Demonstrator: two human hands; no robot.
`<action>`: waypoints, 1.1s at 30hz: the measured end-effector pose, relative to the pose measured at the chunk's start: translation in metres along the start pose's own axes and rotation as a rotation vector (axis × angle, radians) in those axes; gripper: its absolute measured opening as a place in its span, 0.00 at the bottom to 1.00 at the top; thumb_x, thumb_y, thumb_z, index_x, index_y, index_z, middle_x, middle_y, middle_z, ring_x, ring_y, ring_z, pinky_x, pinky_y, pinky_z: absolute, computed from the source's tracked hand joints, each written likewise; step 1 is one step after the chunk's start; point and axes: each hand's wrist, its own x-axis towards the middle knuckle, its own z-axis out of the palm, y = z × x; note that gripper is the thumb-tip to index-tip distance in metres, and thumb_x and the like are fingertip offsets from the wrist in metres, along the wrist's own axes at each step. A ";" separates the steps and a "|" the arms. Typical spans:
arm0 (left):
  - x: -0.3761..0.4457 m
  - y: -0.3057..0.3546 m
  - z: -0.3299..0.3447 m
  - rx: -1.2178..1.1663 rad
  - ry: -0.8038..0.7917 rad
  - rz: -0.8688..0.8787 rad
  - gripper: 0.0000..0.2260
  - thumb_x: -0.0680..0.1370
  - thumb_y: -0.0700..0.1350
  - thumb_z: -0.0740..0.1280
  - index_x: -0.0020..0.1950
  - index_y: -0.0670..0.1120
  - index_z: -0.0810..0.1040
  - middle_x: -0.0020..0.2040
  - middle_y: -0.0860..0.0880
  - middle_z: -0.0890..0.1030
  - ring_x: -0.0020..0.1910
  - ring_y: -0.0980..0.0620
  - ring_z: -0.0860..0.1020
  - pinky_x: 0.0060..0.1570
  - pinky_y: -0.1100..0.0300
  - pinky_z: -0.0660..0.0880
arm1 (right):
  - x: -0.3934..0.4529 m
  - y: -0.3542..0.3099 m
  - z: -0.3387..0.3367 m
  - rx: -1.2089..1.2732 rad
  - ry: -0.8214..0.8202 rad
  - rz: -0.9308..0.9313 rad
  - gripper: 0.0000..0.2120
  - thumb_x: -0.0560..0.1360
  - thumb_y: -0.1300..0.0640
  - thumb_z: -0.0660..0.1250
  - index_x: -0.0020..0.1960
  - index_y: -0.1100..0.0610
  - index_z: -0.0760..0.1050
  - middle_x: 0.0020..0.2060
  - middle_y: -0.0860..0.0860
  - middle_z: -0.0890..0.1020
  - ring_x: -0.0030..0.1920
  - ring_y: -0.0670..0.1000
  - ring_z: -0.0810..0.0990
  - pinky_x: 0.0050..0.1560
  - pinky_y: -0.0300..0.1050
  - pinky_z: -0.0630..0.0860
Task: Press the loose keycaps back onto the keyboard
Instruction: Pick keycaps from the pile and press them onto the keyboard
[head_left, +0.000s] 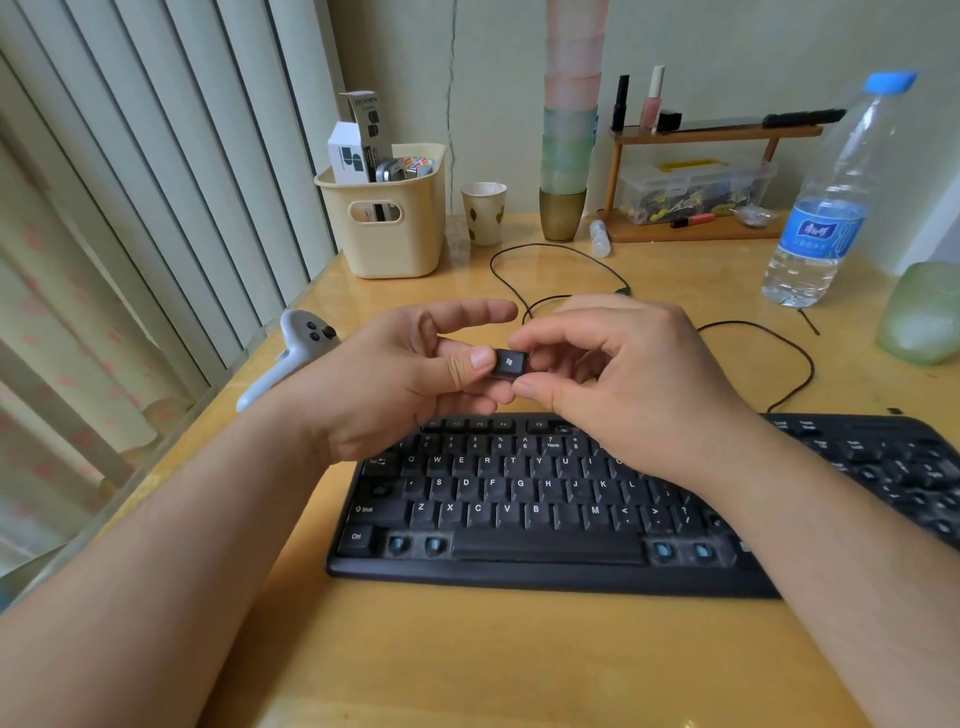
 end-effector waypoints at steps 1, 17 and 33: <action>0.000 0.000 -0.001 0.002 -0.003 -0.001 0.24 0.75 0.39 0.69 0.72 0.45 0.75 0.44 0.40 0.87 0.42 0.49 0.85 0.47 0.58 0.83 | 0.000 0.000 0.000 -0.003 -0.001 -0.005 0.14 0.69 0.56 0.81 0.54 0.50 0.86 0.42 0.45 0.83 0.43 0.47 0.82 0.43 0.34 0.77; -0.005 0.006 -0.006 0.041 -0.085 0.019 0.29 0.73 0.40 0.72 0.74 0.43 0.72 0.41 0.42 0.86 0.43 0.49 0.84 0.46 0.60 0.82 | 0.016 -0.051 -0.010 -0.453 -0.157 -0.034 0.07 0.69 0.48 0.74 0.45 0.49 0.86 0.34 0.43 0.81 0.36 0.44 0.77 0.40 0.48 0.80; 0.007 -0.021 -0.040 0.989 0.395 0.287 0.16 0.84 0.58 0.63 0.68 0.55 0.79 0.51 0.53 0.80 0.51 0.53 0.77 0.51 0.59 0.71 | 0.009 -0.116 0.047 -0.470 -0.771 0.222 0.08 0.73 0.45 0.76 0.50 0.46 0.84 0.38 0.39 0.81 0.41 0.40 0.80 0.46 0.47 0.83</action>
